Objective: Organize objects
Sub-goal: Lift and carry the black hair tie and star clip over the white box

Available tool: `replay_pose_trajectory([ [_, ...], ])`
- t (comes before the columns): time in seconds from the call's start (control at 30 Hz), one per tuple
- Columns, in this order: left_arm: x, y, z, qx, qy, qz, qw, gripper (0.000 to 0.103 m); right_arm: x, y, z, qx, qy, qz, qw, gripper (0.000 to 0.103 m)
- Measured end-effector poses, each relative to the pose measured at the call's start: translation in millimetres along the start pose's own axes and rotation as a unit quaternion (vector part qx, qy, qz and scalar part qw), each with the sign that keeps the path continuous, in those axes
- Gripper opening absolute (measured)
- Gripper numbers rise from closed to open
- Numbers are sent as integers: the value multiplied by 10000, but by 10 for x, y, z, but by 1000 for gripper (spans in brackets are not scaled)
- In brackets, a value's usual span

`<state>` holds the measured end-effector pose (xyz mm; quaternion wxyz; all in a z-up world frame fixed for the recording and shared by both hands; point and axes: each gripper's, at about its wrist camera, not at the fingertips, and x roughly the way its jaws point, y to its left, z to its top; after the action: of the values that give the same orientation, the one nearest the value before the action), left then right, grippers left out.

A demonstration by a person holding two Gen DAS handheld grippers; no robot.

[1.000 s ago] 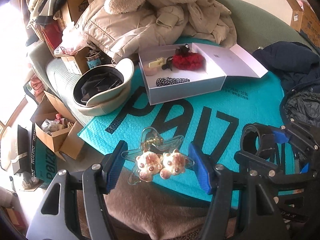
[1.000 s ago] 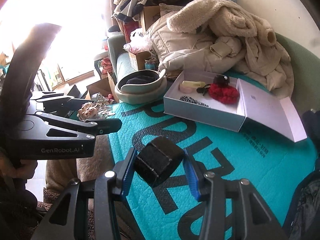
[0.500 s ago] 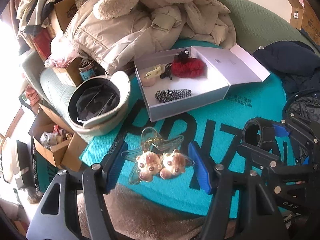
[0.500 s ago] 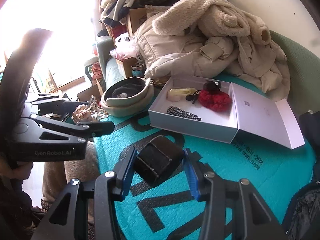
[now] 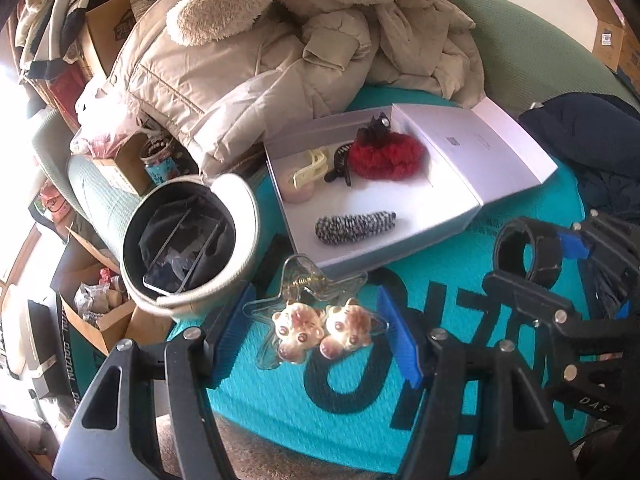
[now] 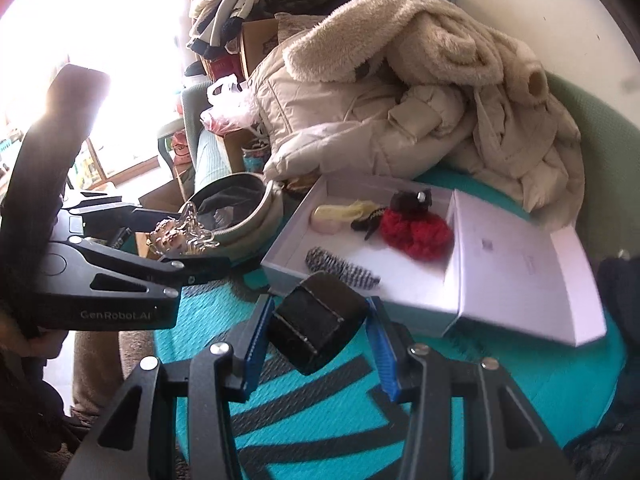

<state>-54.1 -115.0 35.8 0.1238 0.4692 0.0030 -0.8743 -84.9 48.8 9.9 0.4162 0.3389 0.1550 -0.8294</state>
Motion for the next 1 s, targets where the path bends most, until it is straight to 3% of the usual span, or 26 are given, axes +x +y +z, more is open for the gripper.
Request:
replay_pose_trajectory([
  [0.43,284,138,578,49,-89,179,9998,62,228,-180,525,-371,-243,-3,9990,47],
  [1.0,821,256,1081,150,-3,116,9998,62,765,-487,777,-318,-130,52,9994,47],
])
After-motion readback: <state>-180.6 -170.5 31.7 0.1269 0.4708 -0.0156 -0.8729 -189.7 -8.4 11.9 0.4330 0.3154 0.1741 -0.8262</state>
